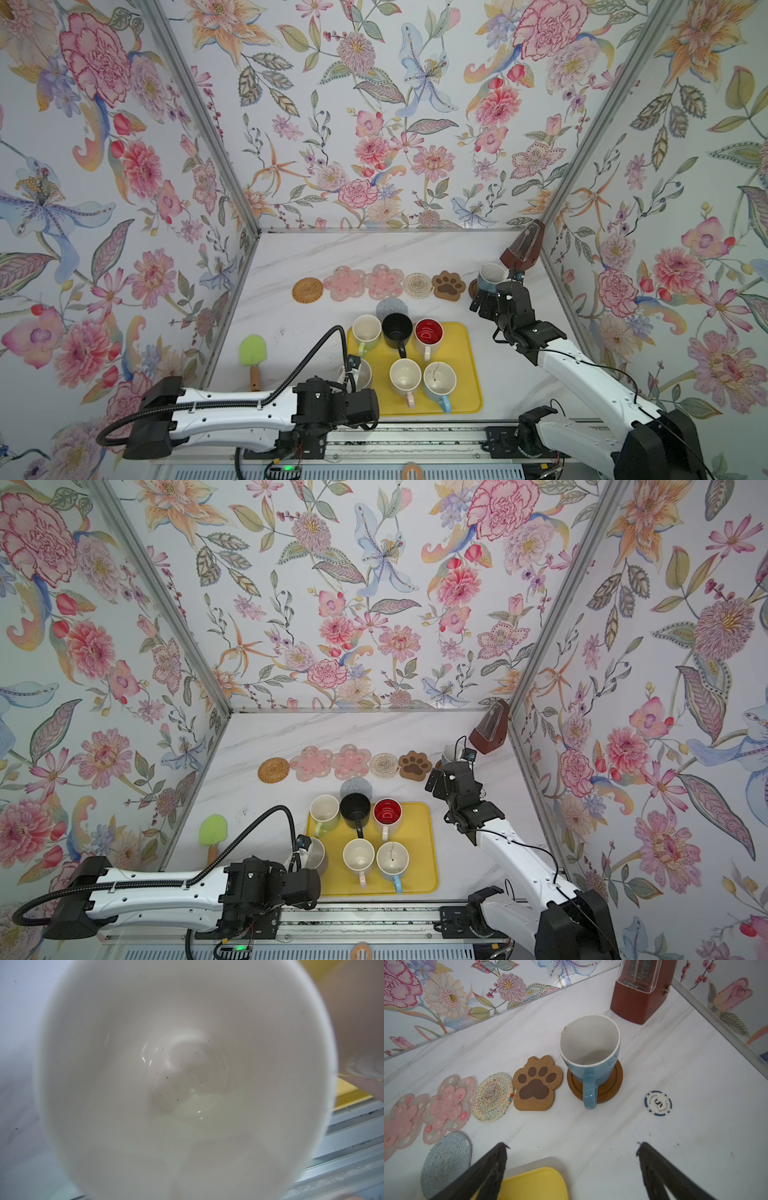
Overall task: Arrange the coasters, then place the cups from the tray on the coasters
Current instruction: 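Lift the white purple-handled mug with the left gripper toward the pink flower coasters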
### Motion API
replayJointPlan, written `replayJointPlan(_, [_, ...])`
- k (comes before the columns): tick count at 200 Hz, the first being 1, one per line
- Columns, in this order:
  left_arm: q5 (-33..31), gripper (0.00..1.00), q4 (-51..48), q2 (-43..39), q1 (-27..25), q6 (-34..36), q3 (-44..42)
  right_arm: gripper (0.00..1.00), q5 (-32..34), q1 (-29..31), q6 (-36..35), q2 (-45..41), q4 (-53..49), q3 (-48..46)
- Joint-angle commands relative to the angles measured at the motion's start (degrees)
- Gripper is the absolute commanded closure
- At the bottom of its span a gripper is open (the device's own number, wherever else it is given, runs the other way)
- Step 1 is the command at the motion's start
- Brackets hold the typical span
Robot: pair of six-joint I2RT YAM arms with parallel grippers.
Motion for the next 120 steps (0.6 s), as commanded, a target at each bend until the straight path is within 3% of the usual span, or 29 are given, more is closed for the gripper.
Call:
replayJointPlan(1, [-6.96, 1.0, -5.59, -2.03, 1.36, -0.17, 3.07, 0.01, 0.02, 0.19, 0.55, 0.2, 0.45, -0.67])
replayJointPlan(31, [-9.84, 1.0, -7.13, -4.23, 3.96, 2.28, 4.74, 0.01, 0.29, 0.12, -0.05, 0.04, -0.18, -0.3])
replayJointPlan(77, [-12.41, 1.0, -6.39, -6.25, 17.47, 8.11, 8.43, 0.01, 0.51, -0.16, -0.47, -1.85, -1.07, -0.3])
replayJointPlan(120, [-10.43, 1.0, 2.0, -7.08, 34.2, 23.44, 10.32, 0.01, -0.57, -0.39, -1.56, -1.59, -2.02, 1.1])
